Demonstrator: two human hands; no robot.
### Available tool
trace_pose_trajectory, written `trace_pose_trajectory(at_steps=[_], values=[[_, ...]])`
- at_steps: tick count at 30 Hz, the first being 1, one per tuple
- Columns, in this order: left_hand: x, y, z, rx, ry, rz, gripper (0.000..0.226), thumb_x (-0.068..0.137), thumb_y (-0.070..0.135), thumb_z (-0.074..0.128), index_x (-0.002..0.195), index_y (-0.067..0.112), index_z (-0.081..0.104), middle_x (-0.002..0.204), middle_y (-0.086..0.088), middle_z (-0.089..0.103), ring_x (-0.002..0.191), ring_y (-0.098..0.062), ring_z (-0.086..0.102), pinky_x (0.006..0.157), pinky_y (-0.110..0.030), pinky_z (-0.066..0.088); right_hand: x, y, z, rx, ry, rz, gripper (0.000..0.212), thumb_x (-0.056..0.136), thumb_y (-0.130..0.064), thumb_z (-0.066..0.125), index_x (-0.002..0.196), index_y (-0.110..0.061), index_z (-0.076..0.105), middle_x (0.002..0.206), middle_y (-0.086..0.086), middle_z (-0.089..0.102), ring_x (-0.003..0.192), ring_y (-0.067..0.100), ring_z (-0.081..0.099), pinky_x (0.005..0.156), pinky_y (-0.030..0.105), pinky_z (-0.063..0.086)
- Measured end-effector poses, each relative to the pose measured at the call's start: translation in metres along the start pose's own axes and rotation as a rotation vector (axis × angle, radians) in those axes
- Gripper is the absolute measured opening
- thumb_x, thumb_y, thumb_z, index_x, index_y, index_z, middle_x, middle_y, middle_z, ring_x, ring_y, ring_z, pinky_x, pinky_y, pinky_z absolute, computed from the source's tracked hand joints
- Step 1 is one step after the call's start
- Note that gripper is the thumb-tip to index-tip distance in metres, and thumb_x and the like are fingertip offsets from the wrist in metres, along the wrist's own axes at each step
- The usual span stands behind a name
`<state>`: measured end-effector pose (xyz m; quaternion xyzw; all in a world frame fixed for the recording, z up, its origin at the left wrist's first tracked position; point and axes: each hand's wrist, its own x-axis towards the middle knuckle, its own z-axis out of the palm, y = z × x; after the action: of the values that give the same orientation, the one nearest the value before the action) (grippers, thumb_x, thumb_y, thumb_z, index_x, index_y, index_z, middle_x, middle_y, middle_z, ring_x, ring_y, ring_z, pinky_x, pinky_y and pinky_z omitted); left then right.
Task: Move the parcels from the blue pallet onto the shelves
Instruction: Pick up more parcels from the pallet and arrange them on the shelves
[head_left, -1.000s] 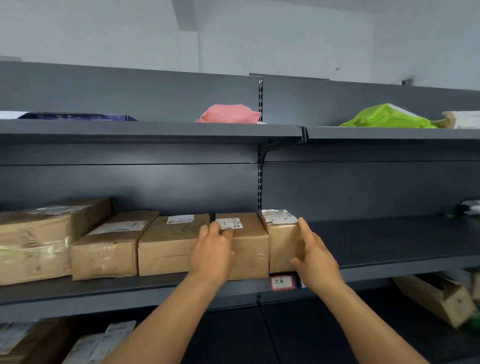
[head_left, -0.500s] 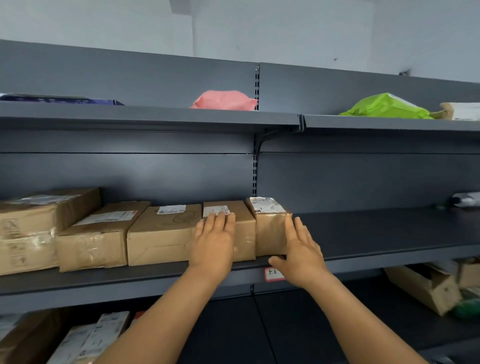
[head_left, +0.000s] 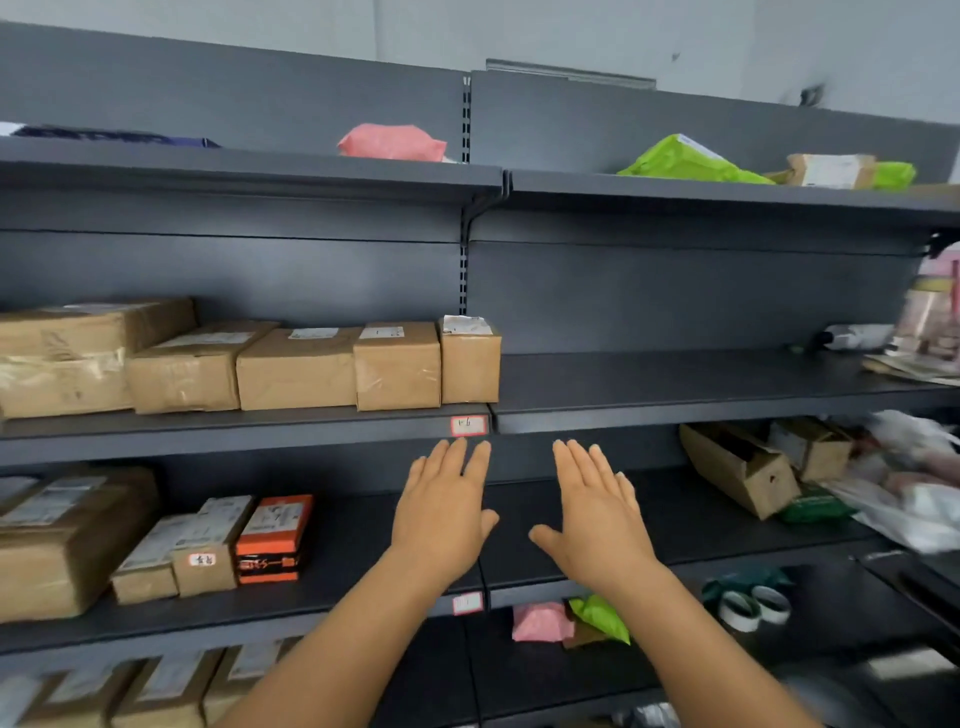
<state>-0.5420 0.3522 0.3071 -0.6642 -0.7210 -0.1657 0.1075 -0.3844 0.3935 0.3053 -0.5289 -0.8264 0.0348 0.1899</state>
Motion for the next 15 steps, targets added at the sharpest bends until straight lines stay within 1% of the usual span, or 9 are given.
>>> trace_pose_trajectory(at_steps=[6,10,15], values=[[-0.059,0.052,0.014,-0.074,-0.100,0.051,0.074,0.096,0.040,0.049,0.153,0.022,0.005,0.161,-0.003,0.008,0.148,-0.022,0.006,0.119,-0.035,0.008,-0.079,0.035,0.003,0.015,-0.062,0.116,0.092,0.092,-0.042,0.056,0.154,-0.021,-0.009,0.161,-0.005,-0.010,0.147,0.016,-0.014,0.120,0.039,-0.004],[-0.092,0.080,0.021,-0.087,-0.140,0.152,0.075,0.096,0.042,0.049,0.153,0.021,0.005,0.160,-0.003,0.010,0.147,-0.022,0.008,0.118,-0.034,0.010,-0.132,0.052,0.004,0.009,-0.074,0.223,0.091,0.093,-0.044,0.056,0.154,-0.020,-0.007,0.162,-0.005,-0.009,0.148,0.016,-0.013,0.120,0.040,-0.002],[-0.145,0.110,0.027,-0.179,-0.193,0.281,0.073,0.096,0.041,0.050,0.153,0.021,0.010,0.159,-0.001,0.016,0.146,-0.020,0.014,0.118,-0.034,0.015,-0.203,0.056,0.010,0.006,-0.069,0.368,0.093,0.091,-0.043,0.058,0.154,-0.020,-0.006,0.162,-0.005,-0.007,0.148,0.017,-0.011,0.120,0.040,0.000]])
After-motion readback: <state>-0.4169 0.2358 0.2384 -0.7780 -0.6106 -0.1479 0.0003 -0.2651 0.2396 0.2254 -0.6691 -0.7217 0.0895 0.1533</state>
